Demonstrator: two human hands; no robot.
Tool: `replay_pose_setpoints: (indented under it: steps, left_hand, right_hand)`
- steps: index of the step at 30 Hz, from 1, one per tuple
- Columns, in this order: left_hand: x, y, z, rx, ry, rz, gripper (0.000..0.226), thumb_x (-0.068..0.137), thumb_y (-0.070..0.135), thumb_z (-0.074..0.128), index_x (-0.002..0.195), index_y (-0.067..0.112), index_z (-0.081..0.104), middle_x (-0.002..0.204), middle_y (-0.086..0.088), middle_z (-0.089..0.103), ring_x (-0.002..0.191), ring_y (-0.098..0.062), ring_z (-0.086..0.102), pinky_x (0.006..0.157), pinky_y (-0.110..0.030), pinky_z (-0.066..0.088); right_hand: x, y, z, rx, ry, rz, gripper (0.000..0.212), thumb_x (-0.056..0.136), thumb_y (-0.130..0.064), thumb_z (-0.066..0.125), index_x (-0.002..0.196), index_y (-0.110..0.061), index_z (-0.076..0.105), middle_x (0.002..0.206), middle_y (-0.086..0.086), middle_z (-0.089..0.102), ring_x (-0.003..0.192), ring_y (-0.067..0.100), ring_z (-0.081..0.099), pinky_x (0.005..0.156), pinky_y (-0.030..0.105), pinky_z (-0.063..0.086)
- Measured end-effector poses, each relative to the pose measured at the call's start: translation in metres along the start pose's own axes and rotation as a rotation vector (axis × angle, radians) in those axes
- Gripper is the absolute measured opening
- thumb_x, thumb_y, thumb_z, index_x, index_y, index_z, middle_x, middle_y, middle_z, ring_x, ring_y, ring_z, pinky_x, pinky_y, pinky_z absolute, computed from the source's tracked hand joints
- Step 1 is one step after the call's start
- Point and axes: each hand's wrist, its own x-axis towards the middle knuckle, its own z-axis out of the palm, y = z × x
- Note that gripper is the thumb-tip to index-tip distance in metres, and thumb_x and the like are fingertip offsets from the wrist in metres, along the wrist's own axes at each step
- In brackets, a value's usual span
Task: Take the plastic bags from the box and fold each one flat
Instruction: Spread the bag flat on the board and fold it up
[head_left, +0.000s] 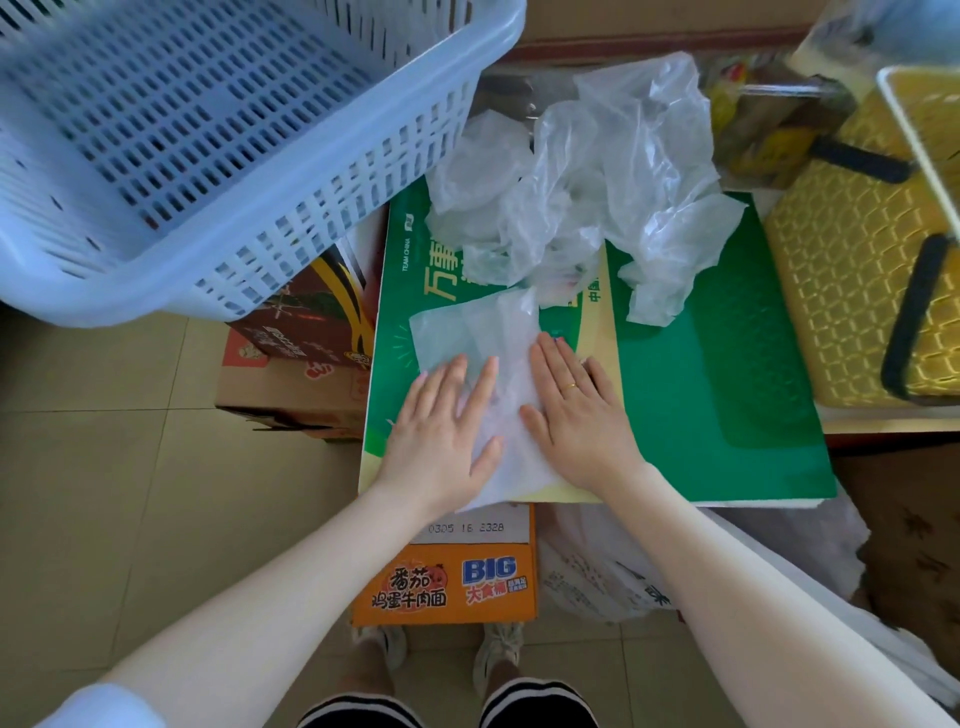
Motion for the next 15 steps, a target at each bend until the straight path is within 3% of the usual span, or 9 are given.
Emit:
replay_pose_setpoints:
  steps: [2, 5, 8, 11, 13, 15]
  left_hand:
    - [0.023, 0.001, -0.006, 0.024, 0.037, 0.196, 0.06, 0.09, 0.038, 0.029, 0.143, 0.011, 0.024, 0.147, -0.017, 0.033, 0.134, -0.033, 0.032, 0.113, -0.038, 0.009]
    - [0.062, 0.002, -0.007, 0.099, -0.003, 0.368, 0.059, 0.091, 0.037, 0.023, 0.138, 0.005, 0.038, 0.147, -0.012, 0.033, 0.136, -0.03, 0.03, 0.111, -0.034, 0.005]
    - [0.079, -0.008, -0.004, 0.2, -0.077, 0.299, 0.069, 0.089, 0.046, 0.014, 0.142, 0.005, 0.029, 0.151, -0.011, 0.025, 0.141, -0.027, 0.017, 0.11, -0.03, -0.008]
    - [0.078, -0.029, -0.001, 0.242, -0.131, 0.104, 0.066, 0.094, 0.048, 0.023, 0.147, 0.011, 0.009, 0.156, -0.006, 0.008, 0.143, -0.023, -0.001, 0.112, -0.032, -0.012]
    - [0.072, -0.038, -0.005, 0.222, -0.1, 0.034, 0.068, 0.091, 0.049, 0.022, 0.146, 0.01, 0.013, 0.155, -0.007, 0.012, 0.143, -0.025, 0.005, 0.113, -0.034, -0.007]
    - [0.057, -0.034, -0.013, 0.19, 0.0, 0.093, 0.069, 0.089, 0.048, 0.022, 0.142, 0.004, 0.028, 0.15, -0.013, 0.027, 0.139, -0.029, 0.022, 0.112, -0.035, 0.002]
  right_hand:
    - [0.0, 0.0, 0.001, -0.015, -0.001, 0.003, 0.065, 0.094, -0.046, 0.018, 0.144, -0.006, 0.031, 0.151, 0.01, 0.031, 0.14, 0.025, 0.029, 0.113, 0.041, 0.02]
    - [0.001, -0.002, -0.001, -0.02, -0.004, 0.006, 0.07, 0.097, -0.047, 0.003, 0.142, -0.004, 0.035, 0.149, 0.012, 0.035, 0.139, 0.026, 0.031, 0.113, 0.039, 0.017]
    - [-0.001, -0.002, 0.0, -0.052, 0.018, -0.004, 0.064, 0.096, -0.044, 0.018, 0.14, -0.002, 0.037, 0.146, 0.014, 0.039, 0.135, 0.028, 0.037, 0.109, 0.038, 0.016]
    - [-0.004, 0.001, 0.003, -0.042, 0.005, -0.012, 0.065, 0.092, -0.044, 0.025, 0.141, -0.002, 0.034, 0.148, 0.014, 0.037, 0.136, 0.028, 0.035, 0.109, 0.038, 0.016]
    - [-0.004, 0.001, 0.003, -0.04, 0.0, 0.0, 0.065, 0.092, -0.045, 0.025, 0.142, -0.003, 0.033, 0.148, 0.014, 0.035, 0.137, 0.027, 0.034, 0.109, 0.037, 0.014]
    - [-0.004, -0.001, 0.001, -0.024, -0.02, 0.016, 0.067, 0.092, -0.046, 0.023, 0.143, -0.003, 0.029, 0.15, 0.014, 0.031, 0.139, 0.027, 0.03, 0.111, 0.036, 0.01]
